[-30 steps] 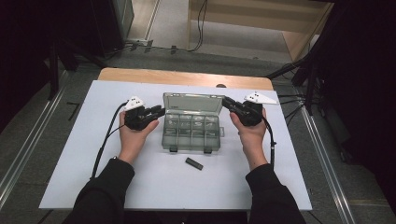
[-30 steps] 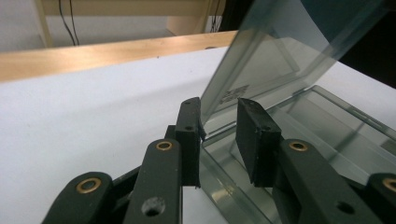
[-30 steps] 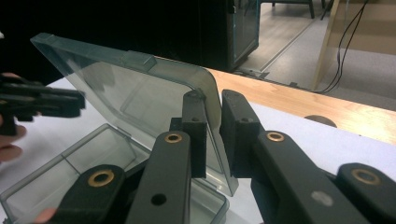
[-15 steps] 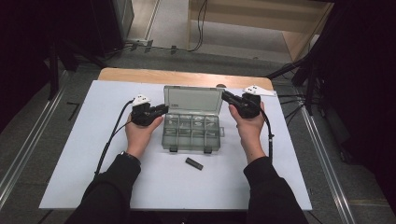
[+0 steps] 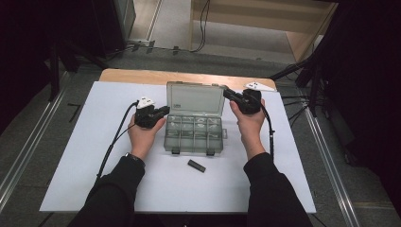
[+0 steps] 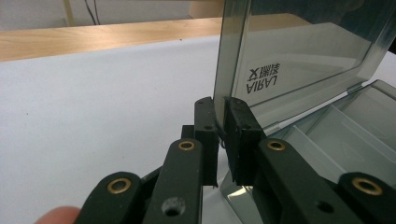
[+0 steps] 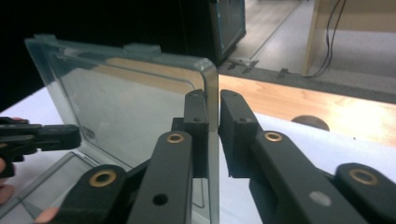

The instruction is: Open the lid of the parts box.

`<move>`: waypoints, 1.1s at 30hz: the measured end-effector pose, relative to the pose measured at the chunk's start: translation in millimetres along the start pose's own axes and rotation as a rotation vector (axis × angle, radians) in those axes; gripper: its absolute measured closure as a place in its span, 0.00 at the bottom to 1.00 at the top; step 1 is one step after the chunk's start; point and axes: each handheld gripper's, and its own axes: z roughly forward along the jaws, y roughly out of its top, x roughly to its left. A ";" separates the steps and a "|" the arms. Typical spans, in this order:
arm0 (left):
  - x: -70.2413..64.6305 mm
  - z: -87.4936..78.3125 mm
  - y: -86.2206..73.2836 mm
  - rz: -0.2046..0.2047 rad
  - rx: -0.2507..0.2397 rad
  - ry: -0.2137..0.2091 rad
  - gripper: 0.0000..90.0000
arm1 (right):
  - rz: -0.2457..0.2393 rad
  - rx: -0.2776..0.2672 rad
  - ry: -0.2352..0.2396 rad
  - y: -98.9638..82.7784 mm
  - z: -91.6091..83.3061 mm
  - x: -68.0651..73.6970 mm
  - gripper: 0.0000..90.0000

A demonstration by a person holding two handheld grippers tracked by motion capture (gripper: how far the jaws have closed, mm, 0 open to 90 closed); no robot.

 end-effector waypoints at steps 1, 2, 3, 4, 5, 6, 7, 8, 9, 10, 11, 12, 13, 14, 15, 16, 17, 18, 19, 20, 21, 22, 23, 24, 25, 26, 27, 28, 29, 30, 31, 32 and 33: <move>0.0 0.0 0.0 0.000 0.000 0.000 0.92 | 0.002 0.004 -0.003 -1.1 1.5 -0.3 0.87; -0.3 0.2 0.1 -0.001 0.000 0.001 0.92 | 0.002 0.004 -0.003 -1.1 1.5 -0.3 0.87; -0.6 0.4 0.1 -0.001 0.000 0.004 0.92 | 0.009 0.008 0.003 -2.9 3.8 -0.8 0.87; -0.6 0.5 0.1 -0.001 0.000 0.004 0.92 | 0.014 0.016 0.006 -5.5 6.4 -1.4 0.86; -0.6 0.5 0.1 -0.001 0.000 0.005 0.92 | 0.016 0.020 0.004 -7.3 7.9 -1.5 0.86; -0.6 0.6 0.1 -0.001 0.001 0.005 0.93 | 0.030 0.024 -0.001 -12.5 10.9 -2.3 0.86; -0.3 0.6 0.2 -0.001 0.003 0.005 0.93 | 0.039 0.025 0.002 -15.0 11.9 -3.2 0.86; -0.3 0.6 0.2 -0.001 0.003 0.005 0.93 | 0.047 0.026 0.004 -17.6 13.0 -4.2 0.86; -0.2 0.7 0.1 -0.001 0.002 0.005 0.93 | 0.047 0.026 0.004 -17.6 13.0 -4.2 0.86; 0.1 0.9 0.1 -0.002 0.001 0.003 0.93 | 0.052 0.033 0.005 -20.3 14.1 -4.9 0.86; 0.3 1.0 0.2 -0.003 0.002 0.002 0.93 | 0.053 0.045 0.005 -23.8 15.4 -5.4 0.86; 0.5 1.0 0.3 -0.005 0.004 0.001 0.93 | 0.051 0.050 0.004 -27.1 16.5 -5.7 0.86; 0.5 1.2 0.3 -0.008 0.003 0.001 0.93 | 0.053 0.053 0.005 -30.6 17.3 -5.8 0.86; 0.7 1.3 0.4 -0.011 0.004 -0.002 0.93 | 0.053 0.060 0.003 -34.2 18.2 -6.2 0.86; 1.3 1.6 0.7 -0.019 0.006 -0.005 0.92 | 0.056 0.066 -0.001 -37.0 18.7 -6.2 0.86; 2.0 1.9 1.0 -0.026 0.009 -0.009 0.92 | 0.057 0.070 -0.011 -41.9 19.7 -6.8 0.86; 2.5 1.9 1.4 -0.030 0.014 -0.010 0.92 | 0.069 0.072 -0.009 -45.8 20.5 -7.1 0.86; 2.6 2.3 1.6 -0.036 0.014 -0.011 0.92 | 0.078 0.075 -0.007 -49.6 21.3 -8.0 0.86; 3.2 2.4 1.9 -0.040 0.017 -0.014 0.92 | 0.086 0.077 -0.009 -53.2 22.2 -8.4 0.86; 3.3 2.6 1.9 -0.042 0.016 -0.015 0.92 | 0.104 0.079 -0.003 -56.9 22.7 -9.1 0.86; 3.4 2.9 2.0 -0.047 0.016 -0.016 0.92 | 0.118 0.075 0.001 -60.4 23.9 -9.6 0.87; 3.6 3.0 2.0 -0.049 0.017 -0.017 0.92 | 0.118 0.075 0.001 -60.4 23.9 -9.6 0.87; 4.1 3.1 2.1 -0.051 0.019 -0.018 0.92 | 0.122 0.077 0.002 -61.3 24.0 -9.5 0.87; 4.3 3.1 2.2 -0.052 0.021 -0.019 0.92 | 0.126 0.087 0.003 -63.4 25.3 -8.5 0.88; 4.5 3.3 2.2 -0.055 0.021 -0.021 0.92 | 0.125 0.089 0.001 -64.6 26.1 -8.0 0.88; 5.0 3.6 2.3 -0.061 0.021 -0.022 0.92 | 0.125 0.089 0.001 -64.6 26.1 -8.0 0.88; 5.5 3.9 2.4 -0.069 0.021 -0.027 0.92 | 0.132 0.089 -0.001 -66.5 26.8 -8.4 0.90; 5.8 4.1 2.5 -0.074 0.022 -0.028 0.92 | 0.132 0.089 -0.001 -66.5 26.8 -8.4 0.90; 6.2 4.3 2.5 -0.081 0.023 -0.028 0.92 | 0.139 0.093 -0.002 -66.6 26.8 -8.8 0.90; 6.6 4.4 2.6 -0.085 0.024 -0.032 0.92 | 0.144 0.091 0.003 -66.8 27.2 -9.7 0.91; 7.4 4.5 2.8 -0.094 0.029 -0.037 0.92 | 0.146 0.091 0.005 -66.8 27.3 -10.0 0.91; 8.2 5.0 2.9 -0.105 0.029 -0.041 0.92 | 0.157 0.095 0.007 -66.6 27.7 -10.3 0.91; 9.2 5.2 3.2 -0.112 0.033 -0.049 0.92 | 0.157 0.095 0.007 -66.6 27.7 -10.3 0.91</move>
